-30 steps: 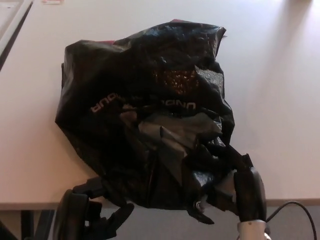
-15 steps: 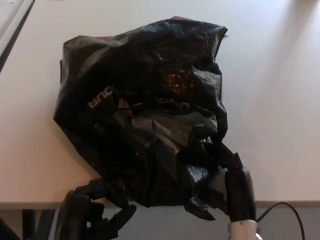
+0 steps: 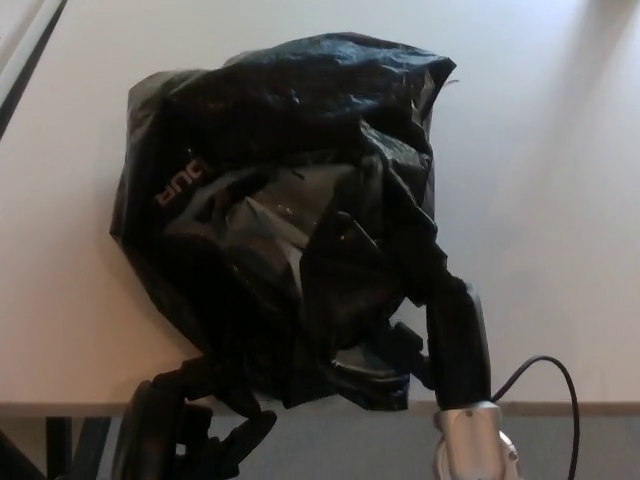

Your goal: A plastic bag is kept infront of the robot in the middle of the desk and the robot uses both its hands to grab it from the top and lifts it up and then releases it.

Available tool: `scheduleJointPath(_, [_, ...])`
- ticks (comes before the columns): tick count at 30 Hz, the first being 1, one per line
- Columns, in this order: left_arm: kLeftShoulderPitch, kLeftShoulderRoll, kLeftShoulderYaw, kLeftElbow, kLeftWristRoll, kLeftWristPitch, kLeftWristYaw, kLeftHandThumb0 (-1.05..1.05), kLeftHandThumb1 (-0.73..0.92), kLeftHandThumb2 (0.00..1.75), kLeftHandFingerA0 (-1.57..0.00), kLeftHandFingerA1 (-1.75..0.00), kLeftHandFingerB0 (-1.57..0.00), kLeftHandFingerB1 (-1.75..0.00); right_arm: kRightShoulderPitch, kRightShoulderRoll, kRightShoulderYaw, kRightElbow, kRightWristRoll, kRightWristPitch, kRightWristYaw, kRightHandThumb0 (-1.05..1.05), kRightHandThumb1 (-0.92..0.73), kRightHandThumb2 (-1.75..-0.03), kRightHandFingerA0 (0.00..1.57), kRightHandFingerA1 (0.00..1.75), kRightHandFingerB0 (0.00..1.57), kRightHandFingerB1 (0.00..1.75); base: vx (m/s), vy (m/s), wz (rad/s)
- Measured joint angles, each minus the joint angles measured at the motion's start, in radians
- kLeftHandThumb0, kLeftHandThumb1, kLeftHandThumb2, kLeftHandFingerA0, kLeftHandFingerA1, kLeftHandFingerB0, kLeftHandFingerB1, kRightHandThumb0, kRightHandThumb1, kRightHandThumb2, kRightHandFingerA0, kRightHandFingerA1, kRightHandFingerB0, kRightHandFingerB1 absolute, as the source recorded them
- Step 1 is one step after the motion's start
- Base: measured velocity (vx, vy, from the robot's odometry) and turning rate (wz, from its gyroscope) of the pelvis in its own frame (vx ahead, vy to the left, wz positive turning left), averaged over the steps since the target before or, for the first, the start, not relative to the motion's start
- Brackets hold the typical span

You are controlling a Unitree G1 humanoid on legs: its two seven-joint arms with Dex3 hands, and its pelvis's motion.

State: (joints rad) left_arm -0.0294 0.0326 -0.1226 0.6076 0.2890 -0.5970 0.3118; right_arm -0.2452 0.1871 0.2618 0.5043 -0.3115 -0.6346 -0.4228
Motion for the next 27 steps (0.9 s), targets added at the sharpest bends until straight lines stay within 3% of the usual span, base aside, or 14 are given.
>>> scheduleJointPath(1, [0.0,-0.002,0.0,0.0,0.0,0.0,-0.001,-0.77,0.61,0.59,-1.31,-1.62,-1.16,-1.55,0.005,0.003,0.004,-0.049,0.003,0.009,0.011,-0.43,-0.92,-0.71,0.89,1.69,0.58,1.42,0.0,0.0,0.0])
scheduleJointPath(2, [0.0,-0.005,0.001,0.0,-0.001,0.0,-0.002,-0.77,0.61,0.59,-1.31,-1.62,-1.16,-1.54,0.01,0.004,0.008,-0.091,0.004,0.019,0.02,-0.43,-0.89,-0.73,0.91,1.68,0.68,1.39,0.0,0.0,0.0])
scheduleJointPath(4, [0.0,-0.009,0.002,0.0,-0.001,0.0,-0.003,-0.78,0.63,0.6,-1.3,-1.62,-1.15,-1.54,0.019,0.004,0.011,-0.164,0.004,0.04,0.036,-0.4,-0.92,-0.71,0.87,1.74,0.61,1.46,0.0,0.0,0.0])
scheduleJointPath(5, [0.0,-0.011,0.004,-0.001,-0.002,0.0,-0.004,-0.67,0.45,1.04,-1.56,-1.51,-1.5,-1.47,0.022,0.004,0.012,-0.201,0.006,0.051,0.045,-0.4,-0.92,-0.7,0.86,1.74,0.5,1.57,0.0,0.0,0.0])
scheduleJointPath(8, [0.0,-0.016,0.009,-0.006,-0.002,0.001,-0.005,-0.67,0.45,1.04,-1.56,-1.51,-1.5,-1.47,0.032,0.004,0.011,-0.313,0.015,0.095,0.077,-0.41,-0.92,-0.68,0.84,1.72,0.52,1.54,0.0,0.0,0.0])
scheduleJointPath(9, [0.0,-0.019,0.01,-0.01,-0.002,0.003,-0.005,-0.78,0.64,0.6,-1.28,-1.64,-1.11,-1.55,0.037,0.004,0.01,-0.346,0.02,0.112,0.088,-0.4,-0.92,-0.67,0.83,1.72,0.51,1.52,0.0,0.0,0.0])
scheduleJointPath(16, [0.003,-0.032,0.023,-0.04,-0.006,0.005,-0.015,-0.79,0.68,0.6,-1.23,-1.65,-1.05,-1.54,0.045,0.004,0.002,-0.505,0.078,0.217,0.171,-0.4,-0.92,-0.68,0.8,1.75,0.46,1.52,0.0,0.0,0.0])
scheduleJointPath(17, [0.003,-0.032,0.024,-0.044,-0.007,0.005,-0.017,-0.67,0.52,1.07,-1.51,-1.49,-1.42,-1.42,0.04,0.004,-0.001,-0.522,0.086,0.229,0.182,-0.43,-0.92,-0.68,0.81,1.75,0.47,1.55,0.0,0.0,0.0])
scheduleJointPath(19, [0.005,-0.032,0.027,-0.054,-0.009,0.005,-0.023,-0.67,0.53,1.07,-1.5,-1.48,-1.4,-1.41,0.013,0.004,-0.013,-0.551,0.113,0.254,0.206,-0.42,-0.92,-0.67,0.81,1.75,0.48,1.53,0.0,0.0,0.0])
scheduleJointPath(20, [0.005,-0.032,0.028,-0.058,-0.009,0.005,-0.024,-0.77,0.69,0.6,-1.22,-1.66,-1.02,-1.54,0.002,0.004,-0.017,-0.558,0.121,0.261,0.213,-0.43,-0.92,-0.67,0.81,1.75,0.49,1.53,0.0,0.0,0.0])
scheduleJointPath(26, [0.004,-0.033,0.038,-0.097,-0.008,0.004,-0.036,-0.75,0.72,0.6,-1.12,-1.66,-0.94,-1.54,-0.083,0.0,-0.072,-0.625,0.182,0.339,0.266,-0.43,-0.92,-0.67,0.85,1.75,0.53,1.57,-0.01,-0.004,0.11])
scheduleJointPath(27, [0.002,-0.033,0.043,-0.105,-0.008,0.004,-0.037,-0.59,0.66,1.14,-1.34,-1.38,-1.19,-1.3,-0.098,-0.003,-0.084,-0.636,0.189,0.35,0.273,-0.44,-0.92,-0.67,0.86,1.75,0.54,1.6,-0.02,-0.01,0.19])
